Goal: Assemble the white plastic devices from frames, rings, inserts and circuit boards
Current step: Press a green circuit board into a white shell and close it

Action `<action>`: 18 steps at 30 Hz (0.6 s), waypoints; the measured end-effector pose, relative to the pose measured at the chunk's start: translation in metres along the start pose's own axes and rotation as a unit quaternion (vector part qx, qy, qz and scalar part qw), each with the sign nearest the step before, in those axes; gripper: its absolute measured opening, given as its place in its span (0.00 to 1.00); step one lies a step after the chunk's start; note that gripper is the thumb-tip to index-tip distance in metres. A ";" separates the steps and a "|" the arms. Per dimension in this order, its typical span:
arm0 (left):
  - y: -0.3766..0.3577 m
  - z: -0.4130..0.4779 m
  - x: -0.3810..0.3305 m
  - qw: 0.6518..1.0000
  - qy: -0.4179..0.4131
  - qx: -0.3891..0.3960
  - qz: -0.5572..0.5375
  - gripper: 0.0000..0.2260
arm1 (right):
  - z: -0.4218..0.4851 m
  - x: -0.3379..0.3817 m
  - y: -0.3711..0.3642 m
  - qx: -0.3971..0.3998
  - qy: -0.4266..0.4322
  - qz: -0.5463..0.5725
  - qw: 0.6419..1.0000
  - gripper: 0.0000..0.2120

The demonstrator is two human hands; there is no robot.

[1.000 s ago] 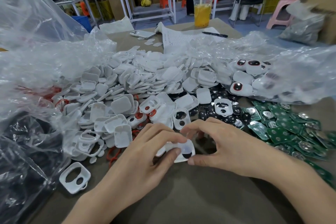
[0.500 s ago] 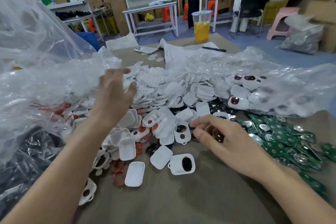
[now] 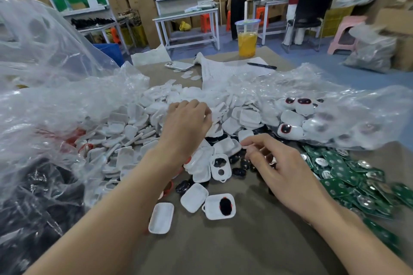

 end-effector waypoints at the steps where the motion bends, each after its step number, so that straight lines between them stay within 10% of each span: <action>1: 0.009 -0.008 0.000 0.999 0.009 -0.031 -0.027 0.09 | 0.000 0.001 0.000 -0.006 0.002 -0.001 1.000 0.07; 5: 0.039 -0.063 -0.001 0.965 0.079 -0.135 -0.210 0.04 | 0.000 0.012 0.000 -0.021 0.019 0.040 0.999 0.12; 10: 0.024 -0.102 0.003 0.840 0.214 -0.045 -0.497 0.06 | 0.020 0.030 -0.037 0.069 -0.039 0.208 0.975 0.18; 18: 0.012 -0.103 0.009 0.800 0.224 -0.011 -0.556 0.08 | 0.030 0.020 -0.046 0.034 -0.110 0.311 0.943 0.06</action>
Point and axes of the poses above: each hand's wrist, its own z-axis towards the middle knuckle, its own y-axis out of the back of the hand, x = y × z, the point moved 6 cm from there along z, towards the middle knuckle, and after that the axes turned 5 degrees about z, right-handed, at the moved point
